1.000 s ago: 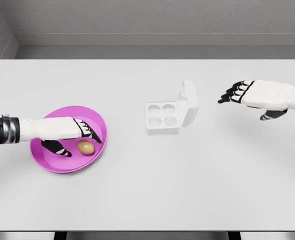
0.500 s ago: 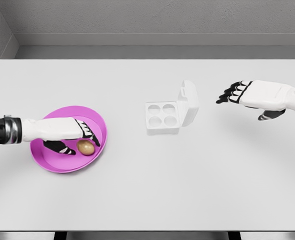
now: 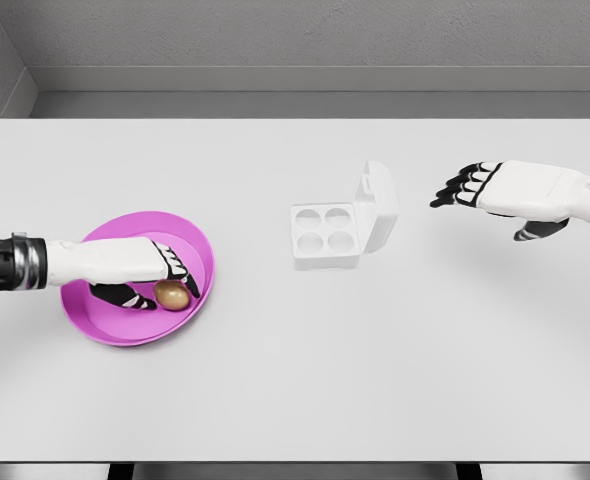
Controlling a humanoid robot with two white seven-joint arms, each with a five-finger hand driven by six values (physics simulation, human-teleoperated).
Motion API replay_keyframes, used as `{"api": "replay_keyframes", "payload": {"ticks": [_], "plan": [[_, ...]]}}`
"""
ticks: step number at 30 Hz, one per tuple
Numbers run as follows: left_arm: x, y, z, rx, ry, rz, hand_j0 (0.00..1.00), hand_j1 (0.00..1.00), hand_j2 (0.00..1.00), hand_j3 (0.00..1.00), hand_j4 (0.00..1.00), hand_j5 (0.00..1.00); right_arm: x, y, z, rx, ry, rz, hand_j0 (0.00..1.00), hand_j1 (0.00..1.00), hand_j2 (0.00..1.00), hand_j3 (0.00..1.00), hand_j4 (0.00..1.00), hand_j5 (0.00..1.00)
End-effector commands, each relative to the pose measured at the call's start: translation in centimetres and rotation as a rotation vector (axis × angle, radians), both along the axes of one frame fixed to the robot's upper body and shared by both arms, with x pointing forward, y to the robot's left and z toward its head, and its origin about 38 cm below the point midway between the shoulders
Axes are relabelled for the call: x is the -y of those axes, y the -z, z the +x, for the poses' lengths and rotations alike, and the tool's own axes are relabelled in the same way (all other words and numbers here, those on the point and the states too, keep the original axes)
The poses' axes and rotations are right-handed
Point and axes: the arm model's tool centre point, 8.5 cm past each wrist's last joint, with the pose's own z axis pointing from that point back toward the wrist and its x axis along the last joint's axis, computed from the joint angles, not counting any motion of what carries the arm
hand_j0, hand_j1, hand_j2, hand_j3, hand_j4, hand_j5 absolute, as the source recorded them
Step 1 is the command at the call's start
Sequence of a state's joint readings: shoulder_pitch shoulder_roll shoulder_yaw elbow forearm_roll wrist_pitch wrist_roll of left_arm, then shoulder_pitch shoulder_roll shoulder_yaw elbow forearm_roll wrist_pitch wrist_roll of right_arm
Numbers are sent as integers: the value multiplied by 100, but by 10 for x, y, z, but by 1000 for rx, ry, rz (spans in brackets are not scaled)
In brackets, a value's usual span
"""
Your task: Pack egg into the box and close the box lid
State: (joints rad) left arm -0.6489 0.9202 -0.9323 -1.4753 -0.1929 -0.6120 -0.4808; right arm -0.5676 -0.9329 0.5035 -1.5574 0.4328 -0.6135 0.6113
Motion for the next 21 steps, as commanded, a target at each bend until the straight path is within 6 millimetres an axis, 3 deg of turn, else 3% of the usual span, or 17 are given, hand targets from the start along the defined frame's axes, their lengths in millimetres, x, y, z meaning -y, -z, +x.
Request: {"api": "replay_keyframes", "payload": {"ticks": [1, 5, 9, 21], "plan": [[0, 0, 0, -2, -2, -4, 66, 66, 66, 66, 66, 66, 0, -1, 0, 0, 1, 5, 100, 100, 100, 100, 100, 100], [0, 0, 0, -2, -1, -3, 62, 62, 62, 62, 62, 62, -1, 0, 0, -1, -1, 5, 100, 100, 100, 100, 100, 100], [4, 2, -1, -14, 13, 5, 49, 49, 49, 49, 49, 49, -1, 0, 0, 0, -2, 5, 100, 100, 100, 100, 100, 100], [3, 1, -1, -12, 12, 8, 37, 37, 37, 37, 37, 37, -1, -1, 0, 1, -2, 5, 100, 100, 100, 100, 100, 100]]}}
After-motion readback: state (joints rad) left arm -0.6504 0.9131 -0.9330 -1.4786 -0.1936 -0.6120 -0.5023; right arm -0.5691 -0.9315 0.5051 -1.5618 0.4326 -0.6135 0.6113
